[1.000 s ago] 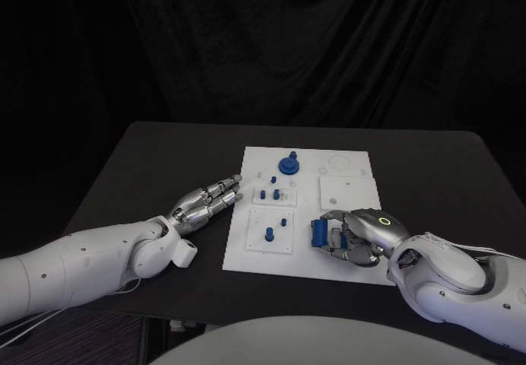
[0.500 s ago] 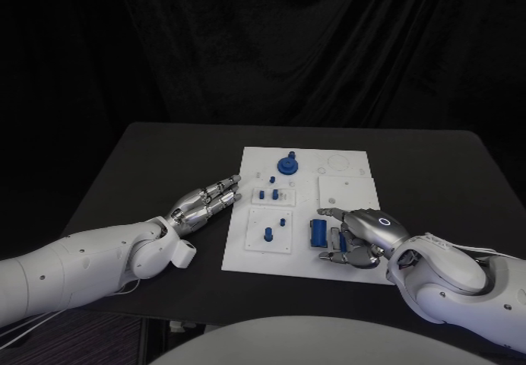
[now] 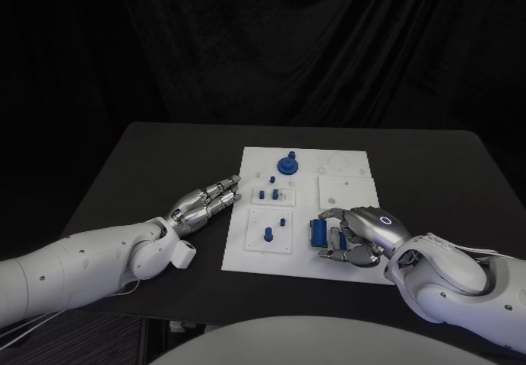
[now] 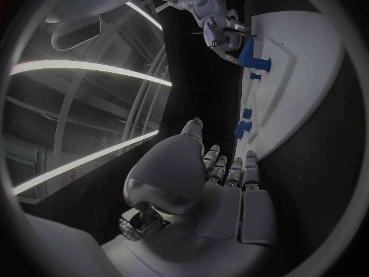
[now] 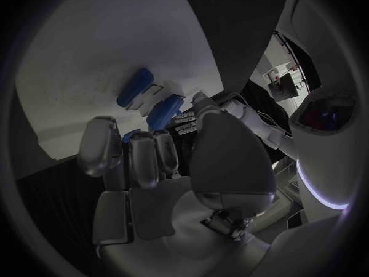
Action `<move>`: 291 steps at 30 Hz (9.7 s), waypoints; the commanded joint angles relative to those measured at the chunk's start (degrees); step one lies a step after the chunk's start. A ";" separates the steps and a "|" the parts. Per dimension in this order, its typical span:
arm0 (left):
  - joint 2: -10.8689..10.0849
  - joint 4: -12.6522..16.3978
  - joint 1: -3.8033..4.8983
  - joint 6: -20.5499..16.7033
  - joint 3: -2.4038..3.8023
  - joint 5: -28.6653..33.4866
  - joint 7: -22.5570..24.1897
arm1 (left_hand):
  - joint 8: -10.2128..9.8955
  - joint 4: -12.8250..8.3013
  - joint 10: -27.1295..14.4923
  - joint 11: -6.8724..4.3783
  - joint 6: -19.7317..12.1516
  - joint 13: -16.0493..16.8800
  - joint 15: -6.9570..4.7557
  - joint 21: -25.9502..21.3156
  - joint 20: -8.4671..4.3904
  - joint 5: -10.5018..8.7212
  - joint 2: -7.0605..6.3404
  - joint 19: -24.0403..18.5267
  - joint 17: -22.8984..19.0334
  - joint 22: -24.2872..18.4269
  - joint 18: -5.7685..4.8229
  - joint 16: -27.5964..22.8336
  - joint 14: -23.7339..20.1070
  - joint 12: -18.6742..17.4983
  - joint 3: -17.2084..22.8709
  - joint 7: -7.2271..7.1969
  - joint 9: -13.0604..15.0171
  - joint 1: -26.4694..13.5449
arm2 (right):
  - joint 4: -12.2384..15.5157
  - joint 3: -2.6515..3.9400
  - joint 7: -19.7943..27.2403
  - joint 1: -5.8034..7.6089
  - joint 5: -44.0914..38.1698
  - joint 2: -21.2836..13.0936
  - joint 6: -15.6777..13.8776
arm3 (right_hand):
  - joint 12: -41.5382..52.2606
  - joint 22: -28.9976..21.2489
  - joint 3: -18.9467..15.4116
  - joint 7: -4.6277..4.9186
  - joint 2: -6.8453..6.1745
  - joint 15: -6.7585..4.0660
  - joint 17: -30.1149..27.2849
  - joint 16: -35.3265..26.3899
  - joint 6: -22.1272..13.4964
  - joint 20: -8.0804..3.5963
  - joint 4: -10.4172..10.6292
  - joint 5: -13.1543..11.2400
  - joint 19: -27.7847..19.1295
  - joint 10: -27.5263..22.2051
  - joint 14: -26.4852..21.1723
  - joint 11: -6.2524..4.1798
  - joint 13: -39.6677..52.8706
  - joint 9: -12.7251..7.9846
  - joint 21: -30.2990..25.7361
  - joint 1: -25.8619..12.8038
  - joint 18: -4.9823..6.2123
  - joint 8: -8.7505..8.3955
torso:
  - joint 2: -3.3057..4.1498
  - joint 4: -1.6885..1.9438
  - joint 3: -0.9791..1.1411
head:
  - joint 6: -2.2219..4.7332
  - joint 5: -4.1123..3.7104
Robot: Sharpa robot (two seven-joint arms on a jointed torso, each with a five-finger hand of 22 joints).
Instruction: Assemble the parts on the task board
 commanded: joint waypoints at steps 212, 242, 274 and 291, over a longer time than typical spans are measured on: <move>-6.69 9.28 1.84 -8.45 -0.08 0.22 9.94 | 0.50 4.40 2.88 2.79 4.52 0.47 -1.49 0.42 -0.82 -1.96 2.21 0.30 -0.09 -1.18 1.24 -0.21 -0.02 0.33 -4.41 2.61 0.36 -2.49 | 1.99 -0.02 -18.16 8.20 40.99 -3.75 17.86 | 9.14 12.37 3.23 -4.19 8.59 -1.68 11.70 6.26 7.17 -1.36 -0.62 3.66 4.69 12.50 4.65 -2.10 16.06 16.60 13.53 -3.34 -1.49 36.11 | -0.13 -0.10 -0.11 | -0.01 -3.10; -5.27 7.68 1.56 -6.37 -0.08 0.23 8.07 | 0.42 4.22 2.49 2.95 3.75 0.41 -1.25 0.47 -0.58 -1.04 2.25 0.31 -0.09 -1.22 1.24 -0.21 -0.02 0.27 -3.59 2.74 0.29 -1.39 | -0.74 -0.02 -19.32 5.87 32.10 -1.24 16.33 | 9.14 12.11 5.21 -5.61 10.34 -2.90 10.56 5.76 8.65 -2.62 -1.53 10.26 4.30 12.50 4.44 -3.46 16.06 18.00 12.88 0.03 -1.31 35.76 | -0.16 -0.20 -0.05 | -0.01 -2.42; -4.72 6.89 1.01 -4.49 -0.08 0.24 5.18 | 0.33 4.35 2.07 3.14 2.89 0.35 -0.98 0.53 -0.29 -1.00 2.34 0.37 -0.09 -1.18 1.25 -0.21 -0.02 0.21 -3.08 2.91 0.21 -1.12 | 0.24 -0.02 -18.62 5.79 24.66 -2.66 17.53 | 9.14 11.46 3.97 -3.51 10.69 -1.28 9.37 5.21 8.12 -1.02 -0.26 1.77 3.48 12.50 4.23 -1.57 16.06 16.86 10.71 -7.10 -0.84 29.90 | -0.20 -0.16 -0.08 | -0.01 -2.34; -4.60 6.74 0.88 -4.42 -0.08 0.24 5.00 | 0.33 4.35 2.07 3.14 2.89 0.35 -0.98 0.53 -0.29 -1.00 2.34 0.37 -0.09 -1.18 1.25 -0.21 -0.02 0.21 -3.08 2.91 0.21 -1.12 | 0.23 -0.02 -16.31 5.80 27.92 -3.38 15.78 | 9.14 11.52 2.91 -3.85 12.70 -1.47 9.68 5.34 8.84 -1.14 -0.21 -1.45 3.56 12.50 4.30 -1.83 16.06 17.32 10.85 -10.18 -0.87 30.14 | -0.10 -0.08 -0.07 | -0.01 -2.01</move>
